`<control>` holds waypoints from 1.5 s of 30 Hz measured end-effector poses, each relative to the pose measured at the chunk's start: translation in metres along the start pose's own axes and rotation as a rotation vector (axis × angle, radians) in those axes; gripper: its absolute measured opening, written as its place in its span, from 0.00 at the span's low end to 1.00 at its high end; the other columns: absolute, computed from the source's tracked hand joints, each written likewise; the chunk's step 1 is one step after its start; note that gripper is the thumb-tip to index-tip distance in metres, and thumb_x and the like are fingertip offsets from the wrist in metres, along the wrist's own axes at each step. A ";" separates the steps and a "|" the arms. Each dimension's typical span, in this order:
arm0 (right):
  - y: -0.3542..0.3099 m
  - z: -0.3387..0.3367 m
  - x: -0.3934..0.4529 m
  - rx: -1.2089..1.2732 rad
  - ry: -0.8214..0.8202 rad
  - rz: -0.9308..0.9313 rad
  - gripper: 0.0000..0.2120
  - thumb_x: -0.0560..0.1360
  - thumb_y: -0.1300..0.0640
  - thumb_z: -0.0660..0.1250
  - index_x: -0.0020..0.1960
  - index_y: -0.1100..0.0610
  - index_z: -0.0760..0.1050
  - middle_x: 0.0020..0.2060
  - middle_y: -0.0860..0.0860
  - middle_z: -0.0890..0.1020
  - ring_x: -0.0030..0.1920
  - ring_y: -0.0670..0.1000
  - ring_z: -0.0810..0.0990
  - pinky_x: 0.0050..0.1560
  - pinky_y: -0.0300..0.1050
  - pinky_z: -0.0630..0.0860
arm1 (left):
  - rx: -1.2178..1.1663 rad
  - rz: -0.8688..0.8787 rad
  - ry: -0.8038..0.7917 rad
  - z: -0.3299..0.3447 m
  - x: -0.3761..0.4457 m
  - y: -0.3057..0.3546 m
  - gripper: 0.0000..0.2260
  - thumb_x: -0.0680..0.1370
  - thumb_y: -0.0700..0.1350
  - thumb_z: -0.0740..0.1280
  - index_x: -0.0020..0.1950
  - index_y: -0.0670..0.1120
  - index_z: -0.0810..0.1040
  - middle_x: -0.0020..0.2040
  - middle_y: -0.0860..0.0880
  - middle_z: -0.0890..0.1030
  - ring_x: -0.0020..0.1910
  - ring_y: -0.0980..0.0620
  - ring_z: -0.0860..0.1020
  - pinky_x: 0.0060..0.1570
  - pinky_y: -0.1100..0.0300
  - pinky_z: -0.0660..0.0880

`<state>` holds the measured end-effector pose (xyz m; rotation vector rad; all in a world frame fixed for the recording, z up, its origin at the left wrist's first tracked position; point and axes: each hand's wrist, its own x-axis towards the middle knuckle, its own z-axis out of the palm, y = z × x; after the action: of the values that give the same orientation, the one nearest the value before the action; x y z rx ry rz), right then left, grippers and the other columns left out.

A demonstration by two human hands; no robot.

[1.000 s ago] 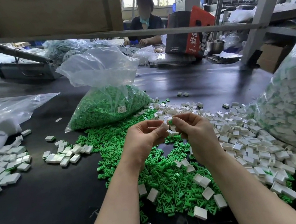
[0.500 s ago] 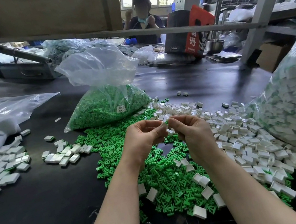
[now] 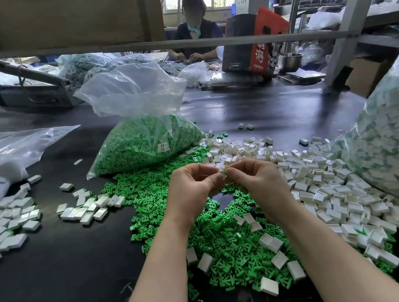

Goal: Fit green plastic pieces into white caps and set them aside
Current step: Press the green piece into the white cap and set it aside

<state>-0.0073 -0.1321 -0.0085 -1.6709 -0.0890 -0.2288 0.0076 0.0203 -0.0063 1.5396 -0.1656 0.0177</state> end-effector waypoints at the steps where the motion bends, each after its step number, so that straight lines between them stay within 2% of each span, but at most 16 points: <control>1: 0.001 0.000 0.000 -0.001 -0.006 0.010 0.02 0.76 0.62 0.70 0.45 0.60 0.82 0.36 0.51 0.86 0.33 0.42 0.82 0.34 0.31 0.74 | 0.019 0.012 0.003 0.000 0.000 -0.001 0.04 0.73 0.34 0.73 0.46 0.36 0.81 0.36 0.43 0.84 0.35 0.52 0.84 0.35 0.65 0.78; 6: 0.002 -0.002 0.000 -0.008 -0.048 0.051 0.02 0.76 0.63 0.71 0.45 0.61 0.82 0.37 0.54 0.86 0.34 0.44 0.83 0.34 0.32 0.74 | 0.125 0.074 -0.001 -0.003 0.000 -0.006 0.02 0.73 0.33 0.73 0.44 0.39 0.82 0.38 0.41 0.85 0.38 0.43 0.84 0.41 0.56 0.83; 11: 0.004 -0.003 -0.002 -0.102 -0.074 0.043 0.05 0.75 0.64 0.71 0.41 0.58 0.82 0.32 0.51 0.85 0.30 0.41 0.80 0.32 0.31 0.73 | 0.132 0.067 -0.028 -0.005 -0.001 -0.014 0.05 0.73 0.31 0.73 0.42 0.40 0.82 0.37 0.41 0.85 0.37 0.46 0.84 0.41 0.55 0.82; 16: 0.003 -0.004 -0.002 -0.175 -0.091 0.045 0.03 0.74 0.64 0.72 0.42 0.60 0.82 0.32 0.52 0.85 0.31 0.42 0.81 0.31 0.30 0.72 | 0.180 0.086 -0.054 -0.007 -0.002 -0.018 0.02 0.73 0.31 0.72 0.44 0.36 0.82 0.38 0.42 0.85 0.38 0.45 0.84 0.43 0.53 0.83; 22: 0.004 -0.005 -0.003 -0.204 -0.094 0.044 0.02 0.74 0.63 0.73 0.42 0.60 0.82 0.34 0.53 0.85 0.33 0.44 0.82 0.33 0.30 0.72 | 0.219 0.113 -0.046 -0.007 -0.003 -0.018 0.03 0.73 0.31 0.72 0.43 0.38 0.83 0.37 0.42 0.85 0.38 0.45 0.84 0.44 0.52 0.83; 30: 0.006 -0.007 -0.003 -0.245 -0.103 0.017 0.01 0.73 0.63 0.73 0.43 0.61 0.83 0.35 0.53 0.86 0.38 0.51 0.85 0.43 0.39 0.80 | 0.250 0.132 -0.047 -0.006 -0.003 -0.020 0.05 0.73 0.32 0.72 0.40 0.41 0.83 0.36 0.43 0.84 0.38 0.44 0.84 0.44 0.49 0.83; 36: 0.006 -0.007 -0.003 -0.251 -0.114 0.004 0.01 0.73 0.64 0.73 0.43 0.62 0.83 0.35 0.53 0.86 0.37 0.49 0.84 0.43 0.37 0.79 | 0.256 0.139 -0.050 -0.006 -0.003 -0.019 0.07 0.73 0.31 0.72 0.40 0.42 0.83 0.35 0.46 0.84 0.35 0.50 0.84 0.42 0.53 0.83; 40: 0.005 -0.008 -0.003 -0.241 -0.120 -0.010 0.01 0.73 0.64 0.74 0.43 0.62 0.82 0.35 0.53 0.86 0.37 0.49 0.84 0.43 0.38 0.79 | 0.256 0.146 -0.046 -0.006 -0.003 -0.019 0.06 0.73 0.30 0.72 0.40 0.40 0.83 0.36 0.45 0.84 0.36 0.49 0.83 0.42 0.54 0.83; 43: 0.006 -0.008 -0.003 -0.308 -0.139 -0.030 0.01 0.72 0.62 0.74 0.42 0.59 0.83 0.35 0.52 0.86 0.37 0.50 0.84 0.44 0.40 0.81 | 0.303 0.159 -0.080 -0.006 -0.003 -0.021 0.07 0.72 0.31 0.72 0.40 0.42 0.84 0.34 0.48 0.84 0.32 0.55 0.82 0.35 0.62 0.79; 45: 0.006 -0.007 -0.004 -0.330 -0.138 -0.053 0.01 0.72 0.61 0.75 0.41 0.58 0.83 0.35 0.51 0.85 0.37 0.50 0.84 0.43 0.41 0.81 | 0.321 0.169 -0.086 -0.006 -0.003 -0.020 0.08 0.72 0.31 0.72 0.39 0.44 0.84 0.33 0.50 0.84 0.31 0.57 0.81 0.35 0.65 0.77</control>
<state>-0.0108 -0.1392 -0.0143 -2.0146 -0.2087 -0.1736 0.0075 0.0257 -0.0270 1.8438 -0.3748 0.1169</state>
